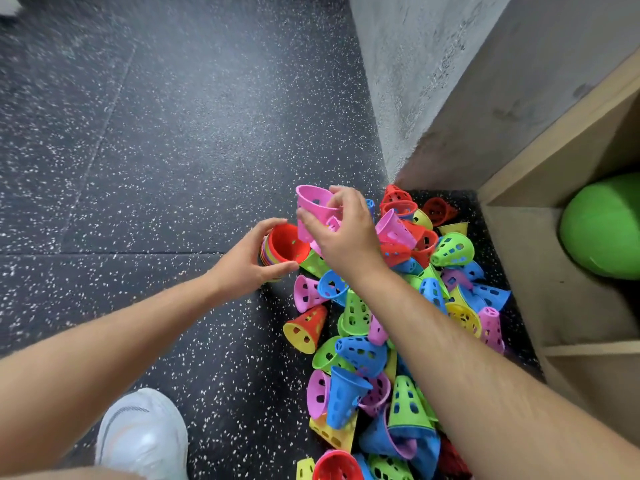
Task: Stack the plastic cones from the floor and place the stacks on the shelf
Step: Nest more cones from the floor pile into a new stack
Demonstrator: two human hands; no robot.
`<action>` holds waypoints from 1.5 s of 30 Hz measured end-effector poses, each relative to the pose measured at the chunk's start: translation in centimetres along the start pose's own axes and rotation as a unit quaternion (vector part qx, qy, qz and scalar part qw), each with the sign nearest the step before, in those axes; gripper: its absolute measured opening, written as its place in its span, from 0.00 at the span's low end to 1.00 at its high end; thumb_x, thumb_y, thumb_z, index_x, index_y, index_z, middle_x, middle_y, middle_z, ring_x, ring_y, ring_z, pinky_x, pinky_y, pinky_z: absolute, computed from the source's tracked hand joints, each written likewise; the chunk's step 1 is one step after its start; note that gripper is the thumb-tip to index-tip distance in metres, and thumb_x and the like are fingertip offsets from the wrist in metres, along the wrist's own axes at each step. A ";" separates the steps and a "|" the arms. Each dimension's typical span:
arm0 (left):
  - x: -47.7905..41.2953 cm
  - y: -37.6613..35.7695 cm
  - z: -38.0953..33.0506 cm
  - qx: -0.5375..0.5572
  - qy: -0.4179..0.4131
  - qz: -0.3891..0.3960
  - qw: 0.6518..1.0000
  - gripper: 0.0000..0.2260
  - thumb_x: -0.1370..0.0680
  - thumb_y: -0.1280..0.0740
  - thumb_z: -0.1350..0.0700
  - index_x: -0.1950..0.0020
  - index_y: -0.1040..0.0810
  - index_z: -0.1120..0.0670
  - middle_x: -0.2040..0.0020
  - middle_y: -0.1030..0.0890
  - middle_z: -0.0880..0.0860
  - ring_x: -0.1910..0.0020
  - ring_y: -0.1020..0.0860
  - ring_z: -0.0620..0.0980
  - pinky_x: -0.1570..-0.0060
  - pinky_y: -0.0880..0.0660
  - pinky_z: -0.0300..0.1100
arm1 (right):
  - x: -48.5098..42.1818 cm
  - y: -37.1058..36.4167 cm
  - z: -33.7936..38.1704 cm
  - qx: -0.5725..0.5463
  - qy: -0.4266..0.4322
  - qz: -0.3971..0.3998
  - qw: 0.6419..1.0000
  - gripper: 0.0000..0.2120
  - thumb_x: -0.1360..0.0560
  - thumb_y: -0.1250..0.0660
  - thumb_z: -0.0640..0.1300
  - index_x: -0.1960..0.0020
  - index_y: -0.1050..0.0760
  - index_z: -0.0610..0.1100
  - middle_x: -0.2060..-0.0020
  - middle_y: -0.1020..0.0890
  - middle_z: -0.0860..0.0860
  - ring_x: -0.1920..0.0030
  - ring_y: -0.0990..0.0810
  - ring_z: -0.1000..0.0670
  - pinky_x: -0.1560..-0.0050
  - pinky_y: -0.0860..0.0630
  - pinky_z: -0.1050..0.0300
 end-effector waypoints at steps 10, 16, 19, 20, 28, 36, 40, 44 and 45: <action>2.5 1.5 0.2 -0.021 0.019 -0.066 0.997 0.39 0.24 0.23 0.52 0.20 0.42 0.44 0.36 0.22 0.44 0.37 0.19 0.47 0.34 0.22 0.52 | 3.7 -3.6 0.3 0.117 -0.062 0.244 0.961 0.22 0.22 0.35 0.61 0.35 0.27 0.50 0.40 0.21 0.53 0.41 0.23 0.52 0.47 0.31 0.57; 5.1 1.9 -1.2 -0.048 0.053 -0.049 0.996 0.48 0.32 0.21 0.42 0.18 0.44 0.42 0.32 0.25 0.44 0.30 0.25 0.44 0.27 0.29 0.53 | 5.1 -3.8 1.0 0.166 -0.032 0.246 0.954 0.22 0.19 0.36 0.52 0.27 0.32 0.50 0.35 0.21 0.49 0.35 0.23 0.46 0.36 0.27 0.50; 6.2 1.6 -1.5 -0.072 0.043 -0.046 0.995 0.46 0.28 0.20 0.45 0.17 0.44 0.44 0.27 0.26 0.45 0.27 0.28 0.43 0.26 0.30 0.51 | 5.7 -3.6 0.7 0.173 -0.025 0.249 0.953 0.22 0.18 0.37 0.51 0.26 0.33 0.51 0.34 0.22 0.50 0.34 0.24 0.46 0.36 0.27 0.51; 6.5 1.6 -1.4 -0.073 0.036 -0.046 0.996 0.45 0.27 0.21 0.47 0.17 0.44 0.46 0.25 0.27 0.46 0.26 0.29 0.42 0.25 0.31 0.51 | 5.9 -3.7 0.5 0.175 -0.025 0.249 0.952 0.22 0.18 0.37 0.52 0.25 0.34 0.51 0.33 0.22 0.50 0.34 0.24 0.46 0.36 0.27 0.50; 5.9 2.7 0.0 -0.100 0.022 -0.036 0.994 0.39 0.24 0.22 0.52 0.19 0.40 0.42 0.29 0.26 0.42 0.29 0.27 0.40 0.30 0.31 0.44 | 5.9 -4.4 -1.6 0.102 -0.050 0.216 0.970 0.22 0.20 0.36 0.55 0.26 0.31 0.58 0.33 0.22 0.56 0.37 0.21 0.51 0.35 0.25 0.48; 2.5 3.2 -0.4 -0.052 0.026 -0.026 0.998 0.33 0.27 0.25 0.50 0.25 0.36 0.42 0.36 0.25 0.36 0.33 0.27 0.32 0.27 0.31 0.46 | 2.9 -4.6 -2.8 0.065 -0.069 0.207 0.974 0.23 0.19 0.37 0.56 0.25 0.35 0.63 0.41 0.18 0.53 0.41 0.21 0.51 0.40 0.26 0.56; 0.7 3.5 -0.5 -0.018 0.026 -0.056 0.998 0.33 0.29 0.28 0.32 0.32 0.32 0.46 0.37 0.21 0.40 0.33 0.24 0.37 0.29 0.28 0.47 | 1.4 -4.9 -3.1 0.043 -0.085 0.226 0.969 0.23 0.20 0.36 0.56 0.26 0.33 0.63 0.56 0.21 0.59 0.56 0.23 0.56 0.49 0.26 0.59; -1.2 3.1 0.3 0.017 0.037 -0.057 0.997 0.39 0.34 0.26 0.26 0.29 0.33 0.39 0.35 0.22 0.45 0.38 0.19 0.45 0.32 0.23 0.52 | 0.3 -4.8 -3.4 0.032 -0.075 0.240 0.967 0.20 0.20 0.36 0.54 0.30 0.29 0.66 0.52 0.16 0.60 0.53 0.19 0.63 0.45 0.24 0.65; -1.5 2.9 0.6 0.025 0.039 -0.058 0.997 0.41 0.36 0.26 0.25 0.28 0.33 0.38 0.33 0.23 0.46 0.37 0.20 0.45 0.31 0.24 0.52 | 0.0 -4.5 -3.4 0.039 -0.074 0.247 0.965 0.19 0.20 0.37 0.52 0.30 0.28 0.65 0.50 0.16 0.60 0.51 0.20 0.63 0.45 0.26 0.69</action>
Point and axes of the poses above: each hand's wrist, its own x-axis away from the middle knuckle, its own y-axis out of the back of the hand, z = x × y, the point moved 3 cm from there along -x, towards the middle knuckle
